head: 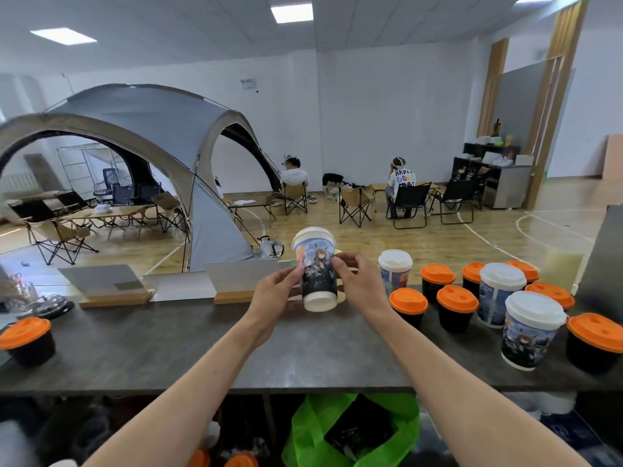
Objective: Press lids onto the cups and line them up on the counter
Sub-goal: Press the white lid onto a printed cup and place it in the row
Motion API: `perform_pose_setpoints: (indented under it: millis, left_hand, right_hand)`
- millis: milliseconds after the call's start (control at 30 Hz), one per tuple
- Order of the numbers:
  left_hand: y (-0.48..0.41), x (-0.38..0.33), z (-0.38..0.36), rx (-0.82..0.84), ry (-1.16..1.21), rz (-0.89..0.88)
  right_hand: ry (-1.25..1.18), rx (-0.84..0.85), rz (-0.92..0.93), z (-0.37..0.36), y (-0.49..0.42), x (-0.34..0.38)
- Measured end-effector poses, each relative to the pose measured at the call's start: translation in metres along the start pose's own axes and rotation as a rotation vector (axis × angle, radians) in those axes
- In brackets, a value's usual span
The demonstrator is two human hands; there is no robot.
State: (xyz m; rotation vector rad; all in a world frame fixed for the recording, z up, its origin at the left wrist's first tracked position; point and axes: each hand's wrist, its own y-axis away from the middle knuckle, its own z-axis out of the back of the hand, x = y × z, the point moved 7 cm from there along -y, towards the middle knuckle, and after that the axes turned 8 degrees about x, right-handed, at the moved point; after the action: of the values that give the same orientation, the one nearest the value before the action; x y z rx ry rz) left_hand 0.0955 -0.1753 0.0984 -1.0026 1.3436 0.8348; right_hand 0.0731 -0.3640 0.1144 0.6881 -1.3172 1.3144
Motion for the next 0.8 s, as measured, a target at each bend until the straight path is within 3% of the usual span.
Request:
perform_pose_setpoints:
  millis: [800]
  left_hand:
    - [0.012,-0.014,-0.005,-0.071,-0.114,-0.136]
  right_hand:
    - [0.113,-0.046,-0.017,0.004,0.022,0.009]
